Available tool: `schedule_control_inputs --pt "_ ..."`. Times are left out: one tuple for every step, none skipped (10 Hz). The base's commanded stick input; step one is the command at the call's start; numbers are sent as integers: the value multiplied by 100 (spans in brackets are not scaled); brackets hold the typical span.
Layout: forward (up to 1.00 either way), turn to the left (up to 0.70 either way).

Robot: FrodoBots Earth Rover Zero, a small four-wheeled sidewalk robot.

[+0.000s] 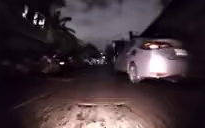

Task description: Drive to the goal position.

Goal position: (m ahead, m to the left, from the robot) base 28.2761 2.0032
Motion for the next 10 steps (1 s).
schedule_control_inputs --pt "70 0" --pt "70 0" --pt "70 0" --pt "70 0" --pt "72 0" --pt "78 0" --pt "84 0" --pt "96 0" --pt "100 0" --pt "100 0"
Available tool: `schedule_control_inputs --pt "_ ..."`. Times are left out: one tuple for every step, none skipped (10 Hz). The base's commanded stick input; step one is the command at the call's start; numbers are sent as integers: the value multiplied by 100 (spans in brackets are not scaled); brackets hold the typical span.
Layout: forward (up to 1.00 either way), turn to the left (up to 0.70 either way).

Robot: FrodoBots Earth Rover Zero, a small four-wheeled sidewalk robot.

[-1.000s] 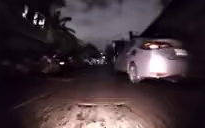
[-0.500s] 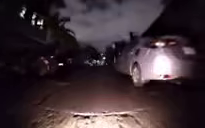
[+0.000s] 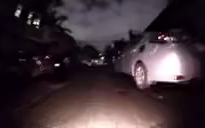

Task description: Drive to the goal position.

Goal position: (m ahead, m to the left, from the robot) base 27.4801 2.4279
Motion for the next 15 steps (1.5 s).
schedule_control_inputs --pt "100 0" --pt "100 0" --pt "100 0" --pt "100 0" --pt "100 0" --pt "100 0" --pt "100 0" --pt "100 0" --pt "100 0" --pt "100 0" --pt "100 0" --pt "100 0" --pt "100 0" --pt "100 0" --pt "100 4"
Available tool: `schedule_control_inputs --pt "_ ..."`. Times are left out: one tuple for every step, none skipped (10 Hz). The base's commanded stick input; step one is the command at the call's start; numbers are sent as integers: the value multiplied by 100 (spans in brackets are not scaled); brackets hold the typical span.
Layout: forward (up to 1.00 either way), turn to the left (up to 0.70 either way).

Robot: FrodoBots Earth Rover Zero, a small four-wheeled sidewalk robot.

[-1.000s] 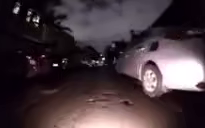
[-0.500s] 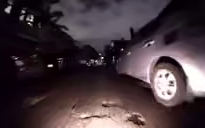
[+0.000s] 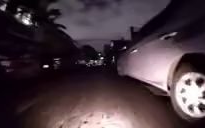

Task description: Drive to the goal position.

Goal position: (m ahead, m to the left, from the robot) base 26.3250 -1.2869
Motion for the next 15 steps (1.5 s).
schedule_control_inputs --pt "100 26" --pt "100 27" --pt "100 7" --pt "100 0" --pt "100 0" --pt "32 0" --pt "0 0" --pt "0 0" --pt "0 0" --pt "0 0" --pt "0 0" --pt "0 0" --pt "0 0" --pt "0 0" --pt "0 0"
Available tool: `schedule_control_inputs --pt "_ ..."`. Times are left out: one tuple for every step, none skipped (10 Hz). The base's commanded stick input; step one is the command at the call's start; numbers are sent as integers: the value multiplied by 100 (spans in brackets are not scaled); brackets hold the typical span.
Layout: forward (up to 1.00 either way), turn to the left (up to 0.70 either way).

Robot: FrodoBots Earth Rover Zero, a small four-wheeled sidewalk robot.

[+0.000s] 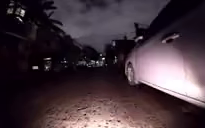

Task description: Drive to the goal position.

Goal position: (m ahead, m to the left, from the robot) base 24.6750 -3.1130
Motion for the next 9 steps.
schedule_control_inputs --pt "100 0" --pt "100 0" --pt "100 0" --pt "84 0" --pt "12 0" --pt "89 0" --pt "100 0" --pt "100 0" --pt "100 0"
